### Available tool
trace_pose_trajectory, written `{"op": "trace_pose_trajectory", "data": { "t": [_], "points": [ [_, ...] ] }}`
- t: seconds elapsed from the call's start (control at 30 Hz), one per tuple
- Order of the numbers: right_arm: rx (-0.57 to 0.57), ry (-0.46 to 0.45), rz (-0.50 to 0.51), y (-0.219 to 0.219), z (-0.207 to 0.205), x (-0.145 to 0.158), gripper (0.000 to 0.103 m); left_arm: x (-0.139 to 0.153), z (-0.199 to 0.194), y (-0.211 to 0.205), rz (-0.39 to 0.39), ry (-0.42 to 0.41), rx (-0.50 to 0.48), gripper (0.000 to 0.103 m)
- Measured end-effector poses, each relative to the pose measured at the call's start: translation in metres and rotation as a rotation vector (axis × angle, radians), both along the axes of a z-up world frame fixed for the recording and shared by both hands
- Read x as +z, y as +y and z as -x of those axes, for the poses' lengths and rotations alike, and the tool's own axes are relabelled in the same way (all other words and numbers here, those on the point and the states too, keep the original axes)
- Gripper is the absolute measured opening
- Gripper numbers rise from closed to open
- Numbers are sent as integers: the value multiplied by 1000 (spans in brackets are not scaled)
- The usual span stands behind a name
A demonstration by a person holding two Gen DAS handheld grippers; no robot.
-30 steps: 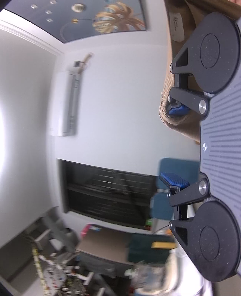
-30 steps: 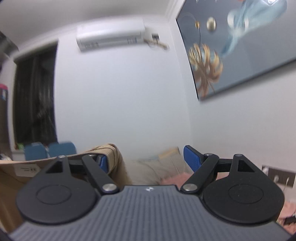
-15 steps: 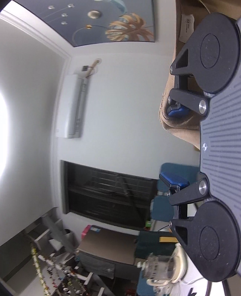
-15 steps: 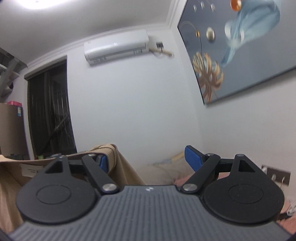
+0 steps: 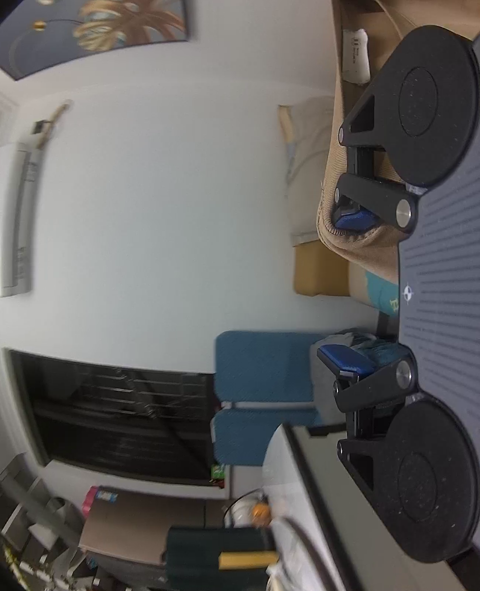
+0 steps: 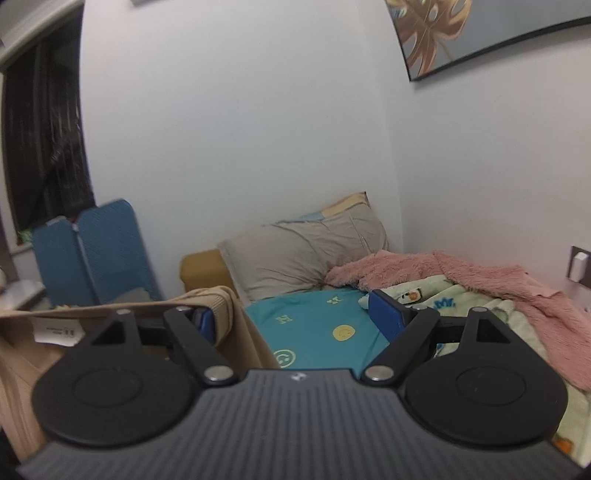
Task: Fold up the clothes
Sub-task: 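Lift the T-shirt high with both grippers and shake it out, then lower the T-shirt flat onto the bed with both grippers and release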
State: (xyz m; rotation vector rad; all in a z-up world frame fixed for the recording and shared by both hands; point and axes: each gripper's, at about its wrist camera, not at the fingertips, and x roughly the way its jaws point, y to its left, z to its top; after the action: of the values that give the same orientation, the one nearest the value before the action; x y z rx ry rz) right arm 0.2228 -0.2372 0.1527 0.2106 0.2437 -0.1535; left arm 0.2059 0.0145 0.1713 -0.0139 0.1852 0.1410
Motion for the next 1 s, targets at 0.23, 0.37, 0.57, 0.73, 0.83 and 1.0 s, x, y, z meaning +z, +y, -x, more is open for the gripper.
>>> {"op": "trace_pose_trajectory", "data": {
  "t": [0.23, 0.37, 0.57, 0.73, 0.83, 1.0],
  "points": [
    [8, 136, 33, -11, -190, -132, 81, -161, -204, -8, -6, 177, -47, 68],
    [29, 306, 43, -13, -270, -224, 81, -263, -288, -10, 23, 332, -92, 68],
    [235, 664, 15, -6, -329, -308, 81, -356, -341, -20, -36, 646, -189, 81],
    [387, 614, -15, 15, -312, -288, 81, -345, -340, -19, -2, 761, -339, 89],
    [367, 528, -74, 17, -277, -263, 81, -316, -303, -19, -21, 661, -332, 99],
    [280, 382, -98, 19, -179, -221, 81, -274, -205, -8, -2, 498, -317, 101]
  ]
}}
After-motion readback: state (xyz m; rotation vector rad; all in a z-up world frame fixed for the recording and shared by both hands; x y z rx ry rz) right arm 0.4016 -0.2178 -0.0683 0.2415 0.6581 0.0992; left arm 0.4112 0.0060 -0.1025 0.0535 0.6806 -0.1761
